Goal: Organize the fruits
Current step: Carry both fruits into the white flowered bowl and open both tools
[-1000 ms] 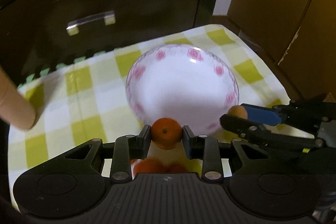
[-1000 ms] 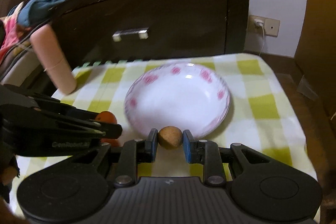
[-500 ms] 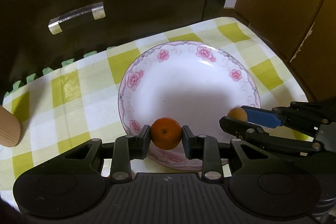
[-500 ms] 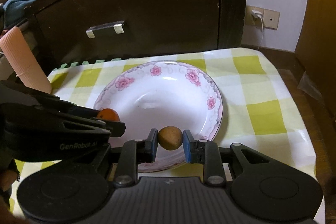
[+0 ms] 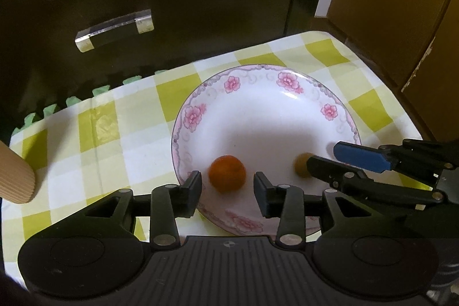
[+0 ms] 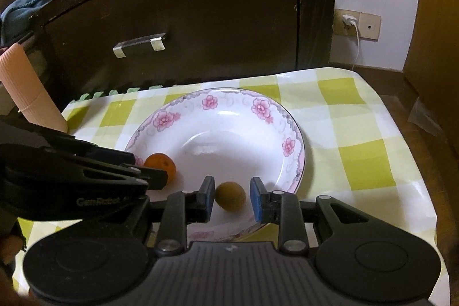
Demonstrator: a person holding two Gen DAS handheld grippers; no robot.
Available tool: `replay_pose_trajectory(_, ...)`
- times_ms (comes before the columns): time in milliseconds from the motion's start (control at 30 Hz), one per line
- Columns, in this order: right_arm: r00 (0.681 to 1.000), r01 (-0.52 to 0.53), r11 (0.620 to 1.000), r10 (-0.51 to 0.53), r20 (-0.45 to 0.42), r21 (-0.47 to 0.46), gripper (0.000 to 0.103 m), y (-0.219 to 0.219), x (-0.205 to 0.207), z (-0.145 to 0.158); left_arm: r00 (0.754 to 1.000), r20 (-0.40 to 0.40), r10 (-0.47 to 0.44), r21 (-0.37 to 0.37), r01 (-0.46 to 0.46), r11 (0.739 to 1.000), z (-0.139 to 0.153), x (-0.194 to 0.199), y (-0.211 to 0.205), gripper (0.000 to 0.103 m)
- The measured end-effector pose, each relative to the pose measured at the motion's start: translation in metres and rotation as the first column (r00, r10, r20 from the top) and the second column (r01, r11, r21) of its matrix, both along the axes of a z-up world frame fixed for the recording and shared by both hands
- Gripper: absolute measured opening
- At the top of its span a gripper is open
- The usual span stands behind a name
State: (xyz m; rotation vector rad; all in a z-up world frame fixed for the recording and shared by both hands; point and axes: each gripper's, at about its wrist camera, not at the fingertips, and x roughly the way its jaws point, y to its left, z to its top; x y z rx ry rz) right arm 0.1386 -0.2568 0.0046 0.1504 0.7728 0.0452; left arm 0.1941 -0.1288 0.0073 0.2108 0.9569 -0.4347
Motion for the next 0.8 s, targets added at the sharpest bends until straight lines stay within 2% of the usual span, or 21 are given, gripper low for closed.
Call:
replay_pose_trajectory(333, 0.996, 0.054, 0.998, -0.055, 0.068, 0.016, 0.028, -0.008, -0.009, 0.026, 0.999, 0.051, 0.002, -0.026, -0.001, 1.000, 0.026, -0.010, 0.006, 0.056)
replay_pose_trajectory(800, 0.997, 0.034, 0.999, -0.036, 0.069, 0.029, 0.029, 0.010, -0.038, 0.041, 0.998, 0.057, 0.025, -0.045, -0.023, 0.999, 0.040, -0.037, 0.030, 0.059)
